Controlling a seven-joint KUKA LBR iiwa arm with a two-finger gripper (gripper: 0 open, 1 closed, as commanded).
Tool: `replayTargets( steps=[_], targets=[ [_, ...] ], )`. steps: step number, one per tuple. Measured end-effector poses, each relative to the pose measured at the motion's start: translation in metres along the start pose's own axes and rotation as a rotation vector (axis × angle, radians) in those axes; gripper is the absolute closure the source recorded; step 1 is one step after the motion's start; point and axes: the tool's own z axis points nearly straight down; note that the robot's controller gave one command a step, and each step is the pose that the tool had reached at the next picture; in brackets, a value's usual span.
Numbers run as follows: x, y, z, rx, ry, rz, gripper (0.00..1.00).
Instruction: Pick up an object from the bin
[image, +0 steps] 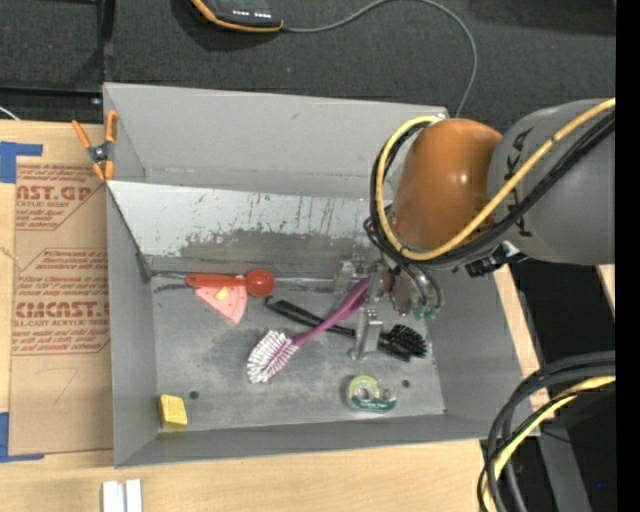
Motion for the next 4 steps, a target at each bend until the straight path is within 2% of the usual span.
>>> replayTargets(
  steps=[1,2,3,4],
  targets=[
    [-0.002,0.0,-0.005,0.0,-0.008,0.0,0.0],
    [0.016,0.048,0.085,0.0,-0.008,-0.358,0.0],
    [0.016,0.077,0.041,0.002,-0.014,-0.553,0.0],
    [0.02,0.091,0.072,-0.003,-0.001,-0.582,0.0]
  ],
)
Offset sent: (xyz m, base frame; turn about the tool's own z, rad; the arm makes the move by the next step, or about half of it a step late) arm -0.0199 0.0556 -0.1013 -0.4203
